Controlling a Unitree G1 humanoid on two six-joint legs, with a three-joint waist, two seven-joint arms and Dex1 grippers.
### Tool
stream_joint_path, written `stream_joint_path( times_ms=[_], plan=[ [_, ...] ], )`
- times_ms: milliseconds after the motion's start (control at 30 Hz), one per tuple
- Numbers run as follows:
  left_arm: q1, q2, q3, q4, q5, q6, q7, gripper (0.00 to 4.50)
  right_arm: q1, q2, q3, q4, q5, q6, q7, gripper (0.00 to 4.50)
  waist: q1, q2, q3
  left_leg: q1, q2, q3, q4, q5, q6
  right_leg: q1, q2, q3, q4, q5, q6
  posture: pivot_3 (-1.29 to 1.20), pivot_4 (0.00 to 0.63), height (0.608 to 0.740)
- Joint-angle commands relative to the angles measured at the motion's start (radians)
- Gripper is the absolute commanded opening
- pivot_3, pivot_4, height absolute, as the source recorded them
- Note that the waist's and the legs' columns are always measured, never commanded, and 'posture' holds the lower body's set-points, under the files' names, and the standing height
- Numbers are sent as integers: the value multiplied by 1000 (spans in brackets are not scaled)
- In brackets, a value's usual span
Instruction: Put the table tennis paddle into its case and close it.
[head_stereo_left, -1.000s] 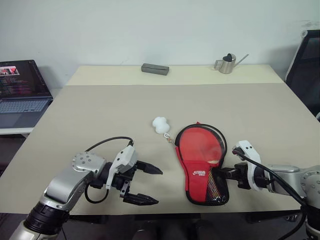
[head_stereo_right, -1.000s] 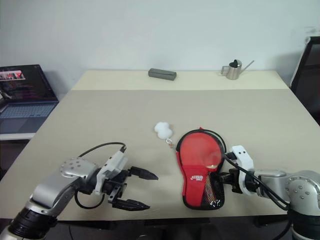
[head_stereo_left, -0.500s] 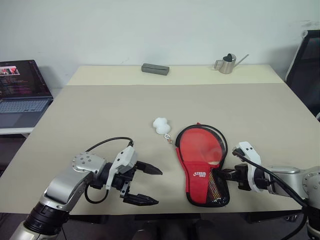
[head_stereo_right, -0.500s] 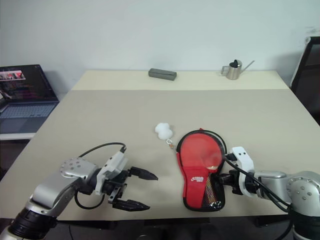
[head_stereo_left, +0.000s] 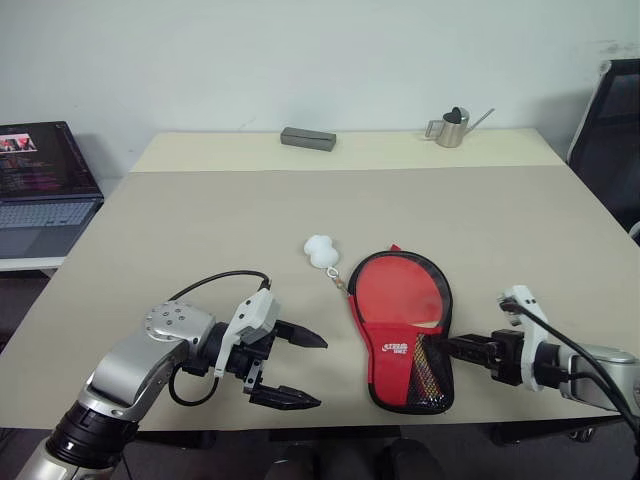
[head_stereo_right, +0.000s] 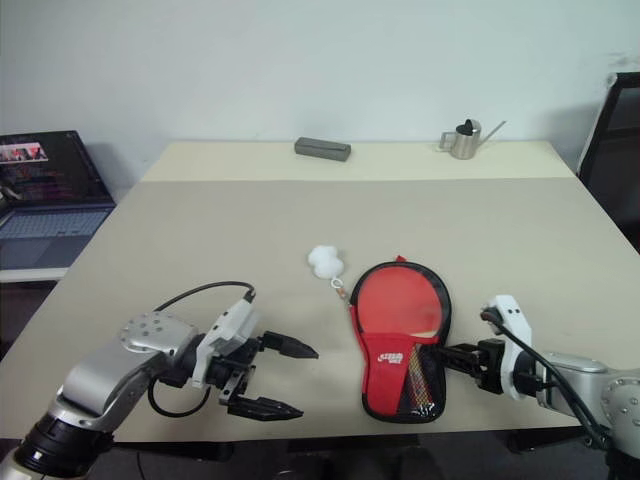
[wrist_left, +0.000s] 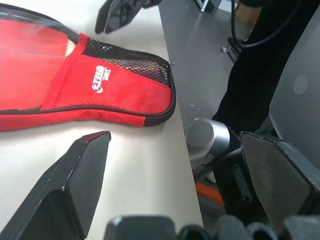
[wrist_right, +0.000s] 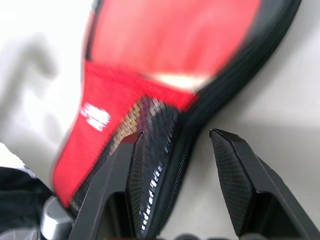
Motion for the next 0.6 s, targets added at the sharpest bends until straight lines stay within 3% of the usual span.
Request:
stream_joint_path(
  times_ms=[33, 267, 600],
  plan=[
    [-6, 6, 26, -26, -20, 2, 15, 4500, 37, -73, 9, -38, -107, -164, 207, 2267, 0, 0, 0, 0, 0, 0, 0, 0, 0, 0, 0, 0, 0, 0, 0, 0, 150, 740],
    [-13, -13, 85, 18, -25, -8, 79, 4500, -31, -63, 92, -83, -208, -348, 344, 4463, -1, 0, 0, 1, 1, 0, 0, 0, 0, 0, 0, 0, 0, 0, 0, 0, 150, 740],
    [-54, -102, 179, 93, -7, -9, 287, 4500, -135, 29, 268, -66, -384, -521, 378, 4463, 3, -1, 1, 0, 0, -1, 0, 0, 0, 0, -2, 0, -1, 0, 0, 0, 150, 740]
  ],
)
